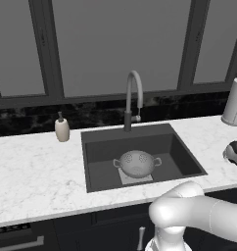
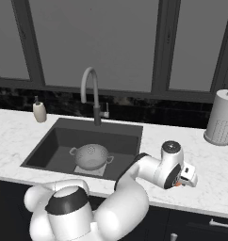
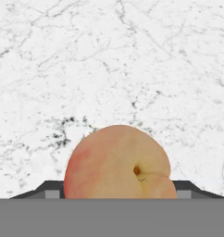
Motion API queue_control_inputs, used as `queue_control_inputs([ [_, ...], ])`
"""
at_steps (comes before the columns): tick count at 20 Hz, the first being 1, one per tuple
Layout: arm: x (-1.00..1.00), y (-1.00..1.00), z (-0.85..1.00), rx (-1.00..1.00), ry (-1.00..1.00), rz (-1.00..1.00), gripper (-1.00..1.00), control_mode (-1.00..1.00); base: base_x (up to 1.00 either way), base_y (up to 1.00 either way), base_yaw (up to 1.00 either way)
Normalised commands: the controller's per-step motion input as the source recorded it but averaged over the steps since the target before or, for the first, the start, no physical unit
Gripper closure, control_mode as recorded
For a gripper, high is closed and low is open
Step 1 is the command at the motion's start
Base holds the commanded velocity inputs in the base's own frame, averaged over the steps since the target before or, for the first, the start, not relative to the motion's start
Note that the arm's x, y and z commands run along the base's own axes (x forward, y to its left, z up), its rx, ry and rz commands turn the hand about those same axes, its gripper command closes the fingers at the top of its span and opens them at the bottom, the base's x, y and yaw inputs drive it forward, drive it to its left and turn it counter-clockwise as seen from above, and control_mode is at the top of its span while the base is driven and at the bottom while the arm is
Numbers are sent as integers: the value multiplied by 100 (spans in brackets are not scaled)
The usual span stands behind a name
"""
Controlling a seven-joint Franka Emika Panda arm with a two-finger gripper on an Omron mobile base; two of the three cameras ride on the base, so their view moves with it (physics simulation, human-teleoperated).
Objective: Put the colander in the sink, put the peach in the colander, and turn on the sink faucet and pour water over the colander.
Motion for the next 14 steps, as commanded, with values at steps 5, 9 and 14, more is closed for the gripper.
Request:
queue_control_inputs([
  [5, 0, 56, 24, 0, -1, 4, 100, -100, 0, 0, 0],
  [9, 0, 55, 18, 0, -2, 4, 100, -100, 0, 0, 0],
  [14, 11, 52, 15, 1, -2, 7, 100, -100, 0, 0, 0],
])
